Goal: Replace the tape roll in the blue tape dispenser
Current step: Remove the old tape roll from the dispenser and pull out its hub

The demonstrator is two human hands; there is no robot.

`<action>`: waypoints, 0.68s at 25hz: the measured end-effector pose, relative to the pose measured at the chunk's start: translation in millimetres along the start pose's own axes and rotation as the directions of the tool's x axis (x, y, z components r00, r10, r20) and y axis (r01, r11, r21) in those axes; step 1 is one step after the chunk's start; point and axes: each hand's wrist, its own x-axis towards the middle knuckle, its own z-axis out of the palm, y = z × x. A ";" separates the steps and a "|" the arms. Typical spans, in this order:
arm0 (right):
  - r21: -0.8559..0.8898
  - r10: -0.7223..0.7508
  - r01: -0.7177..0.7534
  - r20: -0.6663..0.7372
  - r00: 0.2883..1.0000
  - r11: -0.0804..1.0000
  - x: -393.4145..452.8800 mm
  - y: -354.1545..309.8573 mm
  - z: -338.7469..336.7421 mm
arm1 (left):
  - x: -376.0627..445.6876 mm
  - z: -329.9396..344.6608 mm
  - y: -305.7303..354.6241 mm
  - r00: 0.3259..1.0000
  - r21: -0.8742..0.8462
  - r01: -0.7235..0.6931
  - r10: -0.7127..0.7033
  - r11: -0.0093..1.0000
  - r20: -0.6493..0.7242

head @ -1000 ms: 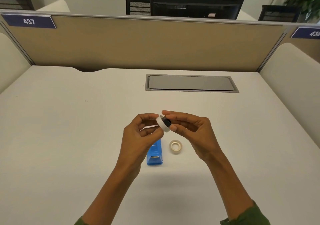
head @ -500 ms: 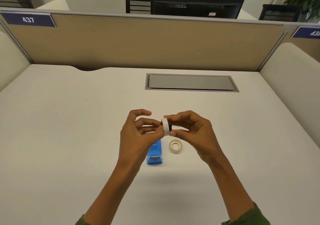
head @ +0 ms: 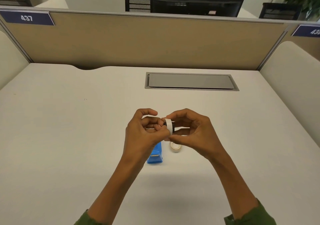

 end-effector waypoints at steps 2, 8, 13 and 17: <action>0.041 0.010 -0.010 0.020 1.000 0.999 -0.8 -1.5 -1.3 | 0.5 -0.5 -1.0 0.999 -0.060 0.032 -0.032 0.998 0.007; 0.098 -0.023 0.023 -0.001 1.000 0.995 -3.3 -7.3 -6.0 | -3.3 -8.2 4.5 0.992 -0.153 0.026 -0.007 0.988 0.123; -0.007 -0.130 0.130 -0.092 0.987 0.991 -3.6 -7.2 -5.7 | -10.4 -13.0 4.4 0.968 -0.114 -0.112 0.134 0.987 0.212; 0.020 -0.138 0.140 -0.089 0.986 0.990 -3.8 -10.2 -7.0 | -13.0 -12.9 5.3 0.922 -0.152 -0.201 0.239 0.968 0.303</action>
